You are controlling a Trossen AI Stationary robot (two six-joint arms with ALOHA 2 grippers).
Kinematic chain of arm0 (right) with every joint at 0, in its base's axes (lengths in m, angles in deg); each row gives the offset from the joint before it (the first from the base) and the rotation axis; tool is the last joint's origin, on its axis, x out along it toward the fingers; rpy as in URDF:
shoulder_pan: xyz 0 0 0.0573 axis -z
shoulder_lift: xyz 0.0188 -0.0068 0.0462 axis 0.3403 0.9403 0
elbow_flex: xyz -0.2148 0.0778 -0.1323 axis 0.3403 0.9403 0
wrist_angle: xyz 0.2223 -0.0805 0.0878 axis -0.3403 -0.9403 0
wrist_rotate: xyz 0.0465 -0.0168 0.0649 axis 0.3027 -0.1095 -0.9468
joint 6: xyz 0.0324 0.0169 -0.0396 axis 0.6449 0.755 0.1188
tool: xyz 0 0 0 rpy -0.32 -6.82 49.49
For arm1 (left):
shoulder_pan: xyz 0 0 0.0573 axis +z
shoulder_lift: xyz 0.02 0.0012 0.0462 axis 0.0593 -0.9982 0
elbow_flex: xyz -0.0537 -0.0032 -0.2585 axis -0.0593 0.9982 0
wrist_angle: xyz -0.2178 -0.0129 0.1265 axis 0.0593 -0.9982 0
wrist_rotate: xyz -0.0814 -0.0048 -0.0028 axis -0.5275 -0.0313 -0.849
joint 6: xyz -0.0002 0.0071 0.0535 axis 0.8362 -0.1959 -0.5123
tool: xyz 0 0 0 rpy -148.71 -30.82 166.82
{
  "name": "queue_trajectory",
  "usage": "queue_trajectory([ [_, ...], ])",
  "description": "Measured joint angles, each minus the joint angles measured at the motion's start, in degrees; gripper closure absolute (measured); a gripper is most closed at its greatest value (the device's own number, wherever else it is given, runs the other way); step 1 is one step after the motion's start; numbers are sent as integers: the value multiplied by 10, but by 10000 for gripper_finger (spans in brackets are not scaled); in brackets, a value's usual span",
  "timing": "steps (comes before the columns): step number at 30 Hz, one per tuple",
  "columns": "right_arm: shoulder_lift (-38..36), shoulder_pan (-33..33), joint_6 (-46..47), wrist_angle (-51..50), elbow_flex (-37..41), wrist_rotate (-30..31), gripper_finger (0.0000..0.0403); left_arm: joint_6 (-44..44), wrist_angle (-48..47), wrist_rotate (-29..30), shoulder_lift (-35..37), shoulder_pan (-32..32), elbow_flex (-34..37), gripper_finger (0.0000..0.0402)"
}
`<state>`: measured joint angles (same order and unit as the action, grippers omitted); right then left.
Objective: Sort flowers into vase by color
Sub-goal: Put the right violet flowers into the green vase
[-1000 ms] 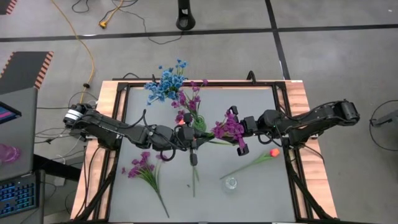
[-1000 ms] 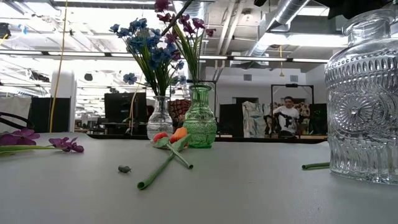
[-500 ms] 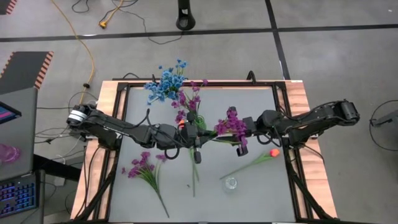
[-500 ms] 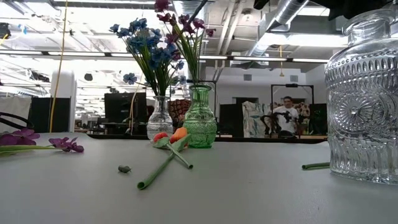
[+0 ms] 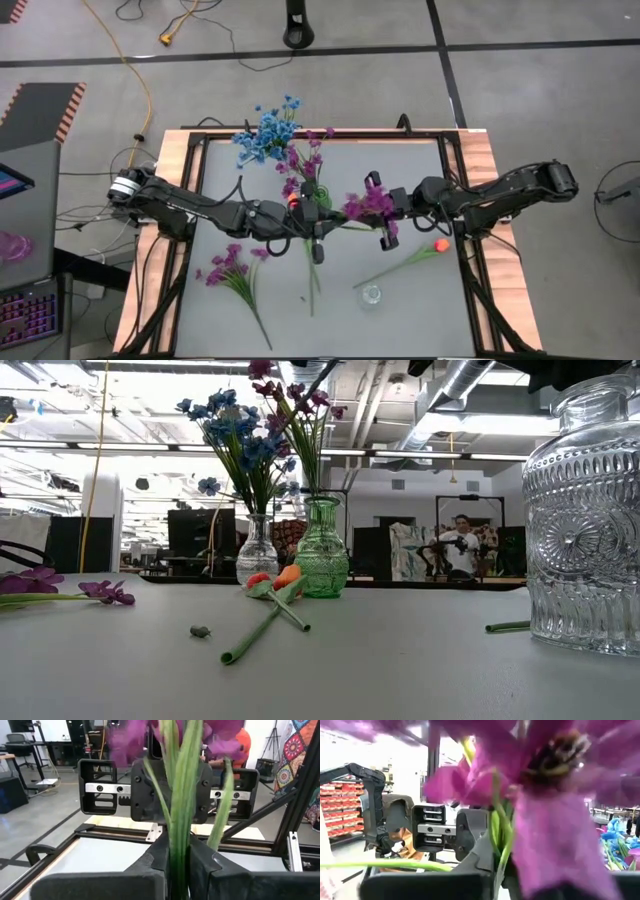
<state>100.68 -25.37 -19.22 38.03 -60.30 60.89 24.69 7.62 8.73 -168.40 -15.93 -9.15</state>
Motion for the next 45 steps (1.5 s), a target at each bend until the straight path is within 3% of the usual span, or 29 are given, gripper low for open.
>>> queue_trajectory([
  [7, 0, 0, 0, -1, 0, 0, 370, -8, 4, 1, 0, 0, 0, 336],
  [14, -1, 0, 0, -9, 0, 0, 364, -45, -2, 0, 16, -3, 0, 272],
  [21, -2, 0, 0, -18, 0, 0, 368, -44, -99, 2, 63, -3, 0, 229],
  [29, -34, 5, 0, -104, -12, 0, 368, 9, -253, 20, 137, -18, 0, 232],
  [35, -65, 21, -16, -157, -19, 0, 367, 49, -355, 120, 155, -63, 1, 251],
  [38, -74, 36, -38, -167, -19, 9, 367, 70, -364, 149, 153, -87, 20, 260],
  [45, -75, 87, -41, -173, -19, 45, 367, 155, -329, 150, 152, -109, 115, 271],
])
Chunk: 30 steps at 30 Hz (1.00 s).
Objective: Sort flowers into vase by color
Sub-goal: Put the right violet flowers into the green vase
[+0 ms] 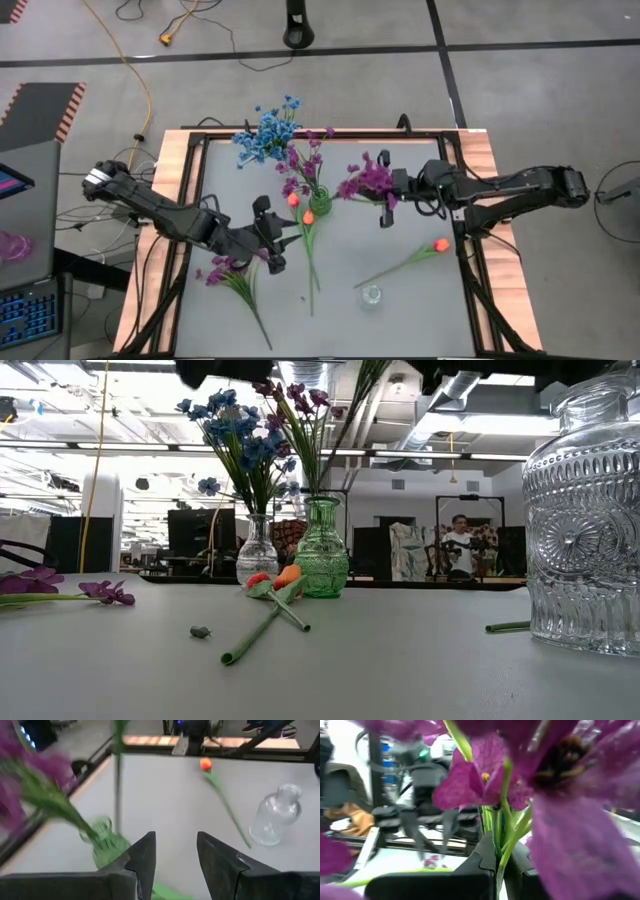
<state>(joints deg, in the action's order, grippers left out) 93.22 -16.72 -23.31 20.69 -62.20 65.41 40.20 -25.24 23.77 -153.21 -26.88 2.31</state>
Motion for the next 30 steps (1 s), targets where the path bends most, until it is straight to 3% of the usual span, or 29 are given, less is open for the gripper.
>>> queue_trajectory([
  [12, 11, 58, 0, -10, 0, 0, 367, 93, 134, 0, 0, -1, 132, 272],
  [30, 104, 63, 2, -3, 0, 0, 345, 101, 142, 0, 0, -1, 135, 272],
])
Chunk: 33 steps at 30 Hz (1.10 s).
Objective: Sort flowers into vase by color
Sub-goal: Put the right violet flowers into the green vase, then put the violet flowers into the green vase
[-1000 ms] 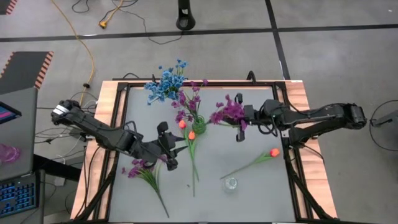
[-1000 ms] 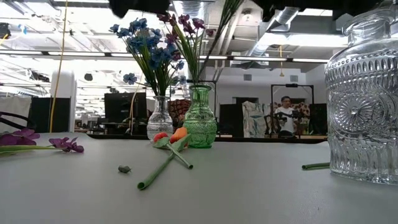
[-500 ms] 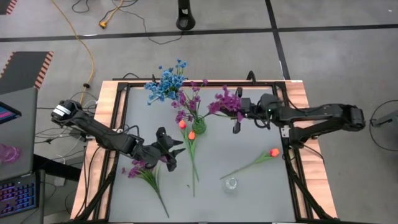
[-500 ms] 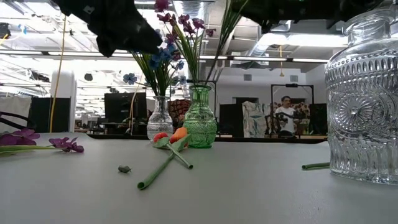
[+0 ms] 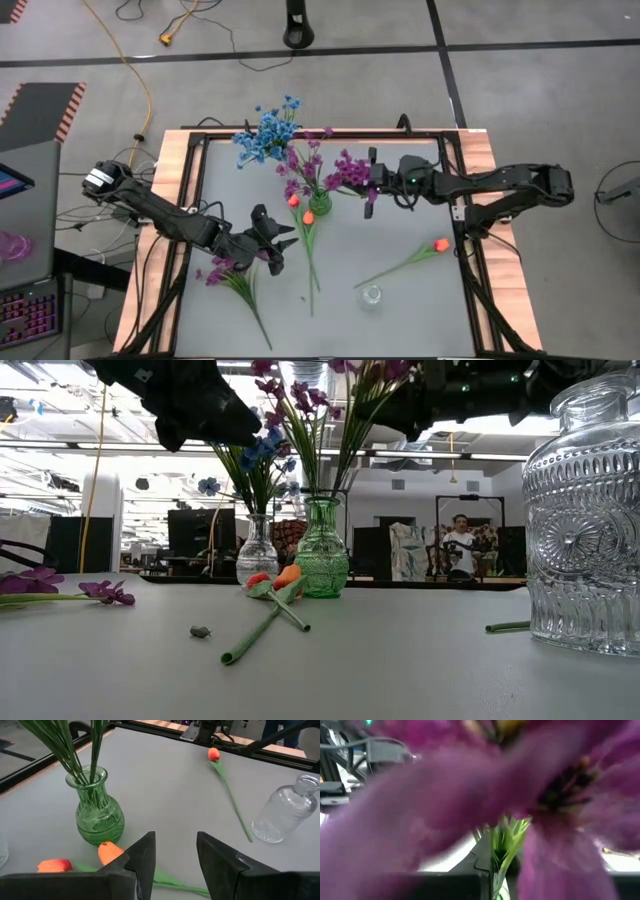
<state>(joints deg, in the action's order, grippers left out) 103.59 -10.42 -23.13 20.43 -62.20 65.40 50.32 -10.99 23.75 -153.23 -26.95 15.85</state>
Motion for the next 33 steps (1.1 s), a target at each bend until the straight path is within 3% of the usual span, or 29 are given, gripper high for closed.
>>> queue_trajectory([
  [11, 7, 0, 0, -3, 0, 0, 335, 2, 0, 0, 0, 0, 0, 272],
  [23, 6, 0, -13, -119, 0, 0, 184, 6, 0, -17, 0, 0, 0, 272],
  [28, 6, 0, -17, -172, 0, 1, 167, 9, 0, -17, 0, 0, 0, 272],
  [33, 6, 1, -17, -220, -1, 48, 172, 15, -1, -19, 0, 0, 0, 272],
])
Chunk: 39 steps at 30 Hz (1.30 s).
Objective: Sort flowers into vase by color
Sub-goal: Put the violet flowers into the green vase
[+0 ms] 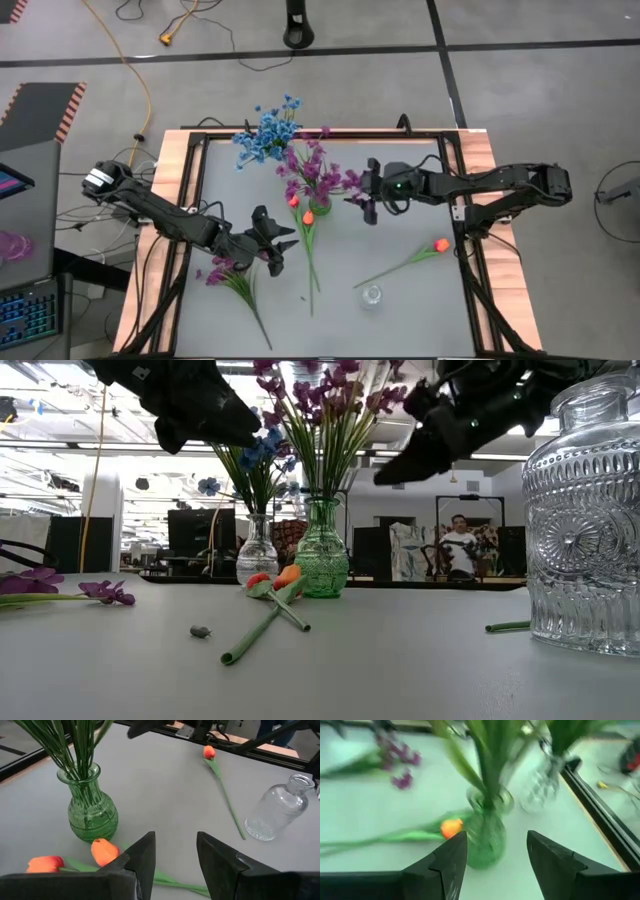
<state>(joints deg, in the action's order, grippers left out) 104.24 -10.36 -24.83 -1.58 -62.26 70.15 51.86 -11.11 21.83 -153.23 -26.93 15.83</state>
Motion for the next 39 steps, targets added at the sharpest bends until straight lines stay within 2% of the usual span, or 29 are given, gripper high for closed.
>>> queue_trajectory([
  [4, 0, 0, 0, -56, 0, 31, 174, 49, -33, -53, 15, 0, -6, 271],
  [8, 0, 0, 0, -108, 0, 42, 175, 150, -93, -138, 43, 0, -7, 271],
  [14, 0, -1, 0, -146, 0, 42, 175, 396, -210, -300, 64, 0, -7, 271],
  [18, 0, -1, 0, -149, 0, 42, 175, 568, -242, -424, 64, -4, -7, 271],
  [20, 0, -1, 0, -149, 0, 42, 175, 644, -246, -458, 64, -12, -7, 272],
  [24, 0, -1, 1, -149, 0, 42, 175, 779, -247, -463, 64, -33, -7, 272],
  [29, 0, -1, 1, -149, 0, 42, 175, 899, -277, -462, 64, -64, -7, 272],
  [35, 0, -1, 1, -149, 0, 42, 175, 988, -311, -458, 64, -115, -7, 272],
  [39, 0, -1, 1, -149, 0, 42, 175, 1018, -311, -401, 64, -143, -6, 272],
])
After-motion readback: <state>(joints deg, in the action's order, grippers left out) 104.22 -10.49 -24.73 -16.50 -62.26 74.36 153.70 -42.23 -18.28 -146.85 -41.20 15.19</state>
